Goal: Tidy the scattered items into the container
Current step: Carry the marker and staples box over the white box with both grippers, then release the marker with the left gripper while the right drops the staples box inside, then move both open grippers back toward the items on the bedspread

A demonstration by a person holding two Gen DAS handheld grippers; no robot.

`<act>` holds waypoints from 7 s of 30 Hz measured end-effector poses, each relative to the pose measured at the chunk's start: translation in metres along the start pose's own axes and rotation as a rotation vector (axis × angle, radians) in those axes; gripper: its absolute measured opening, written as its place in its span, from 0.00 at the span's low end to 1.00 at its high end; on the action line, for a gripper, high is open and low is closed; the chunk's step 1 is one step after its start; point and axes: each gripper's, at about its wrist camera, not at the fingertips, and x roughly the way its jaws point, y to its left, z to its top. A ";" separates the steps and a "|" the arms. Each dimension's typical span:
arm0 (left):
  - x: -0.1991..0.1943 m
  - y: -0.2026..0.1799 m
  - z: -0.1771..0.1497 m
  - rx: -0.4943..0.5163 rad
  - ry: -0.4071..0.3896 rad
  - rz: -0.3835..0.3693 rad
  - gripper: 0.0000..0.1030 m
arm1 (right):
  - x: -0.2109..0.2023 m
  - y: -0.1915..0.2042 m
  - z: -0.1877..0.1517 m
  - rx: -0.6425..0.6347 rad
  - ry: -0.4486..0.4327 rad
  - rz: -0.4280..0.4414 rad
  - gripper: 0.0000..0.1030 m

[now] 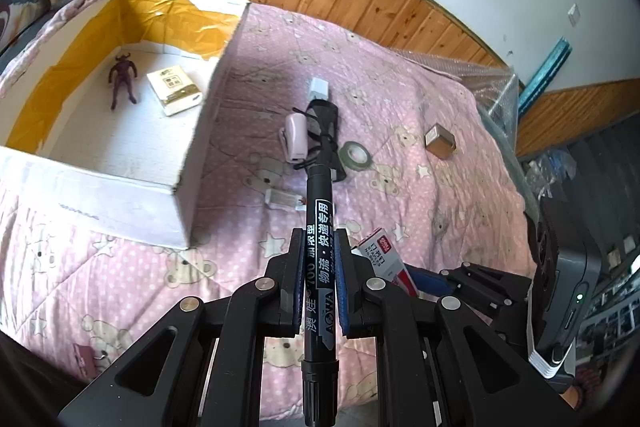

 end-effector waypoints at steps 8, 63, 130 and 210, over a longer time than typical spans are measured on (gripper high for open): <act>-0.028 0.028 0.009 -0.047 -0.053 0.006 0.13 | -0.014 0.028 0.019 -0.049 -0.033 0.038 0.38; -0.048 0.147 0.124 -0.132 -0.140 0.133 0.13 | 0.014 0.110 0.187 -0.244 -0.118 0.125 0.38; 0.054 0.202 0.139 -0.023 0.253 0.399 0.25 | 0.155 0.131 0.232 -0.365 0.248 0.084 0.39; 0.037 -0.045 0.013 0.186 0.167 0.090 0.40 | -0.053 -0.096 0.038 0.219 -0.235 0.086 0.51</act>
